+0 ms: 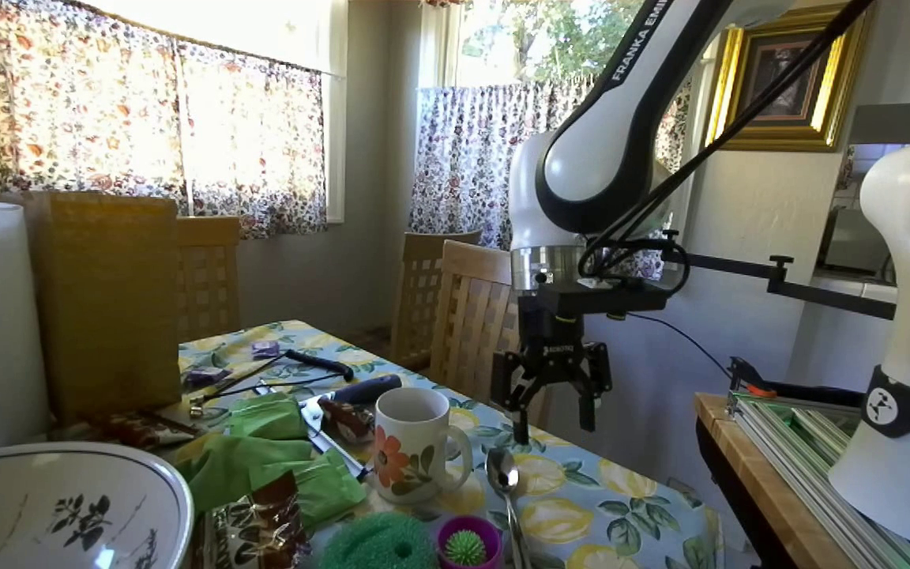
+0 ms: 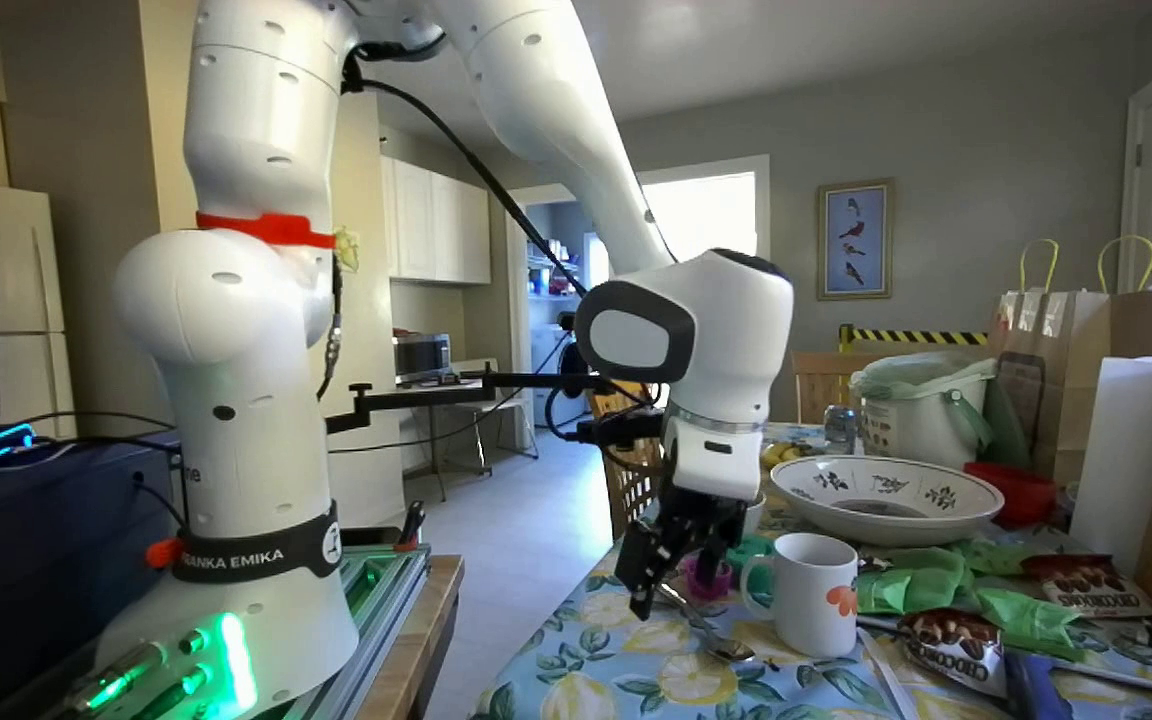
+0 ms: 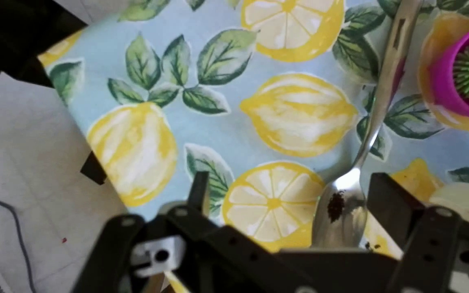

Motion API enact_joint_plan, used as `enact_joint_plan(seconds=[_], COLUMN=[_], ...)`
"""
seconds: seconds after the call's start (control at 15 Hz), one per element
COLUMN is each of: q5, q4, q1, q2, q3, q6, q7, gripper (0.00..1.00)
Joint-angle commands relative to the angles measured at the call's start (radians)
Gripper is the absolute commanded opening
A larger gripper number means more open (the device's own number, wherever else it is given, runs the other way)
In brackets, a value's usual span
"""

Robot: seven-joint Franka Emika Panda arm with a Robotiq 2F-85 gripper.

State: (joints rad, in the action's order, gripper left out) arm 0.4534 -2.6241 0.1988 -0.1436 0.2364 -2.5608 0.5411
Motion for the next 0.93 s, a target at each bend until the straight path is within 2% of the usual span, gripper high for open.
enact_joint_plan(seconds=[0.0,0.33,0.47,0.53,0.87], q5=[-0.123,-0.149,-0.231,-0.156,-0.201], q4=[-0.018,0.001,0.017,0.009,0.010], q1=[-0.074,-0.135,-0.164,-0.161,-0.177], q2=[0.167,0.330,0.353,0.319,0.352], q3=[-0.073,-0.174,-0.222,-0.213,-0.238], q6=[0.113,0.229,0.226,0.207,0.212], q7=[0.099,0.119,0.204,0.126,0.175], gripper=[1.00,1.00,1.00,1.00,1.00])
